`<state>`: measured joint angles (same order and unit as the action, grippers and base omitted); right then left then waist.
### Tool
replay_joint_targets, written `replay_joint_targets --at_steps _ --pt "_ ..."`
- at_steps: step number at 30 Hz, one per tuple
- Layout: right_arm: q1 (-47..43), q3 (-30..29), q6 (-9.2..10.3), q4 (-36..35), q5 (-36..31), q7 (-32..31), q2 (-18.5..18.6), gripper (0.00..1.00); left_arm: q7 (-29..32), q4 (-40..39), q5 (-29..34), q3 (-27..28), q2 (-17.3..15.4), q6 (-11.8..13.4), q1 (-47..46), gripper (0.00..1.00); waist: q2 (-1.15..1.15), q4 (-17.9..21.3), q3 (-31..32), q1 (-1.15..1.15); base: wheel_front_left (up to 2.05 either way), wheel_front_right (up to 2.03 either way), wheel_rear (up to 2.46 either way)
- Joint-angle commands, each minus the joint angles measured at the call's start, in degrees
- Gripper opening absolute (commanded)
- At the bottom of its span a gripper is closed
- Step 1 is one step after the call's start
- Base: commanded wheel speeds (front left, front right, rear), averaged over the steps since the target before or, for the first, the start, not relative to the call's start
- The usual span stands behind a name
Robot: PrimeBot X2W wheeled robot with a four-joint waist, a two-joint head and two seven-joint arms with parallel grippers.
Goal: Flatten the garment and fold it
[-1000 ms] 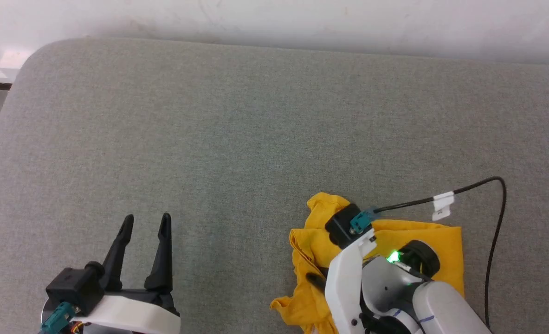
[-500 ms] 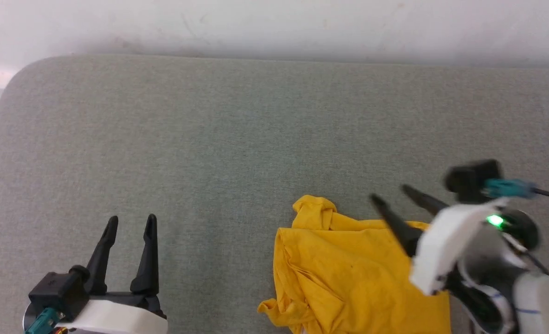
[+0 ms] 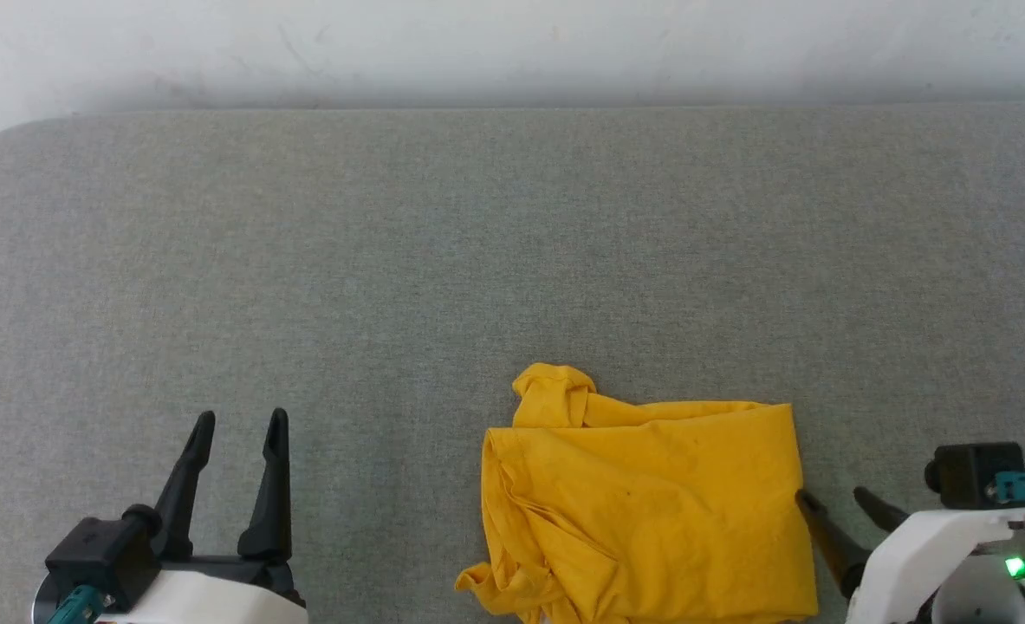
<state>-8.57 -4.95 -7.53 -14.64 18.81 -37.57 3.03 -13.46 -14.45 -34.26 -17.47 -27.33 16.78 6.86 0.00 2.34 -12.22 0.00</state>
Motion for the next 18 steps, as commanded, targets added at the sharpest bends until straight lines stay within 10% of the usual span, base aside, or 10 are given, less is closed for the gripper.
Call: replay_joint_targets --at_steps 1,12,13,14,18 --pt "-0.31 0.59 0.04 1.69 -0.50 0.72 -0.14 1.00 0.35 -0.44 0.56 0.03 -0.56 0.42 -0.26 1.00 0.00 -0.33 -0.01 0.00 0.00 0.00 0.00" --pt "2.26 4.11 0.04 13.05 1.73 3.90 -0.15 1.00 1.65 -1.41 0.66 -0.23 -1.56 0.70 -0.24 1.00 0.00 -2.61 0.60 0.00 0.00 0.00 0.00" --pt "2.54 4.41 0.04 13.70 1.95 3.94 -0.15 0.37 1.67 -1.42 0.64 -0.28 -1.56 0.71 -0.23 1.00 0.00 -2.74 0.61 0.00 0.00 0.00 0.00" --pt "2.85 4.53 0.04 14.19 2.16 4.20 -0.15 0.00 1.69 -1.42 0.61 -0.33 -1.52 0.72 -0.27 1.00 0.00 -2.87 0.61 0.00 0.00 0.00 0.00" --pt "4.12 4.13 0.04 15.58 2.93 5.63 -0.15 0.00 1.63 -1.39 0.79 -0.77 -1.51 0.30 -1.02 1.00 0.00 -3.05 0.43 0.00 0.00 0.00 0.00"
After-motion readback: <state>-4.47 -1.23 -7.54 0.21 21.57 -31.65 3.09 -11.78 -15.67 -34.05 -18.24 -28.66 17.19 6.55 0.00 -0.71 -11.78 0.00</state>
